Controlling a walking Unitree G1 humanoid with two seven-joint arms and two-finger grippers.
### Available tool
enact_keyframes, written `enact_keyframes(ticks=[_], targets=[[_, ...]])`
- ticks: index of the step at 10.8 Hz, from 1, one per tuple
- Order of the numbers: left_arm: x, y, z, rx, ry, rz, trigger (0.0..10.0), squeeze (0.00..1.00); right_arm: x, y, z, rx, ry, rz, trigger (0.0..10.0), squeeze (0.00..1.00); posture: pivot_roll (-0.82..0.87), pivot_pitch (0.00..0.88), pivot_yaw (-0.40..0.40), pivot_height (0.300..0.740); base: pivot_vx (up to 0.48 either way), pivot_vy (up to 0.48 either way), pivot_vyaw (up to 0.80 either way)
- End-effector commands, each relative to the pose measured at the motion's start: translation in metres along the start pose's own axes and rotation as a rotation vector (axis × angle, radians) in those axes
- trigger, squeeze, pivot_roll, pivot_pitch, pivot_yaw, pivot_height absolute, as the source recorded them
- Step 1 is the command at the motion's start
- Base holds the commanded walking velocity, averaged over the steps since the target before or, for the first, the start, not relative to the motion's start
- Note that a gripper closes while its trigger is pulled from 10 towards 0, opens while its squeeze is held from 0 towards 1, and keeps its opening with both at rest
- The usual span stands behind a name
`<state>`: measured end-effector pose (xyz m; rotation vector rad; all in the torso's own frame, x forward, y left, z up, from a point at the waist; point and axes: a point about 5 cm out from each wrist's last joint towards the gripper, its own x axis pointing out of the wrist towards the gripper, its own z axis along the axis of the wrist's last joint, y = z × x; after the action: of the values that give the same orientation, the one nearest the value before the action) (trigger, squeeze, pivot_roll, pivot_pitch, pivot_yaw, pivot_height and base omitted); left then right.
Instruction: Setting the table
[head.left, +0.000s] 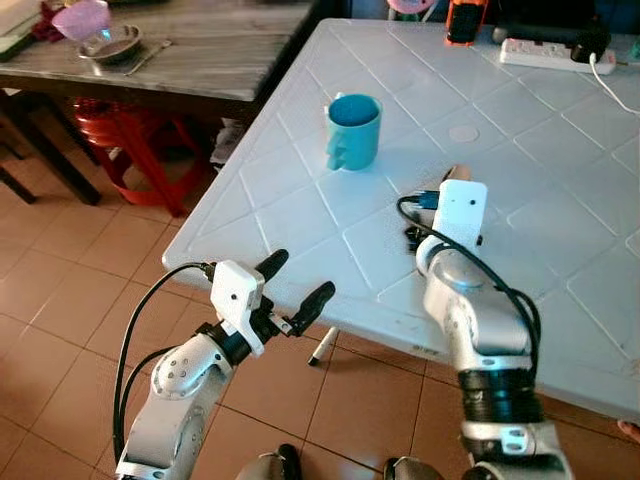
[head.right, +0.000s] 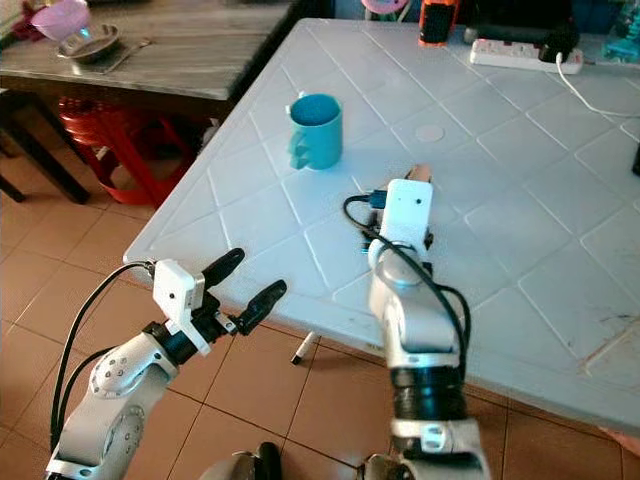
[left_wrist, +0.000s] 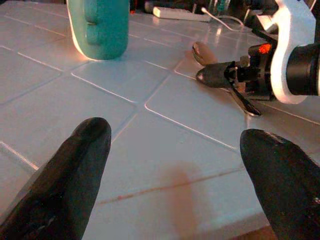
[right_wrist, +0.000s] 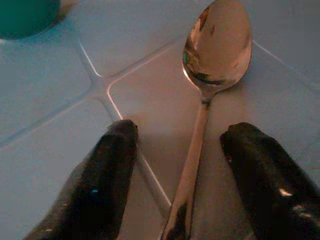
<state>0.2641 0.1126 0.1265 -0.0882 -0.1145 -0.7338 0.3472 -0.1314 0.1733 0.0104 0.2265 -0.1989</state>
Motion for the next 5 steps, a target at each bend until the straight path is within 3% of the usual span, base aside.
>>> enact_keyframes(ticks=[1,5], targets=[[-0.0037,-0.0016,-0.0021,0.005,0.013,-0.007,10.0,0.0,0.006,-0.0159,-0.0107,-0.024,0.051,-0.096,0.0,0.0,-0.1,0.217,0.118,0.74,0.0,0.0,0.0],[-0.0066,-0.003,-0.0038,0.0,0.016,-0.008,10.0,0.0,0.0132,-0.0234,-0.0084,-0.024,0.06,-0.153,0.0,0.0,-0.09,0.22,0.121,0.74,0.0,0.0,0.0]])
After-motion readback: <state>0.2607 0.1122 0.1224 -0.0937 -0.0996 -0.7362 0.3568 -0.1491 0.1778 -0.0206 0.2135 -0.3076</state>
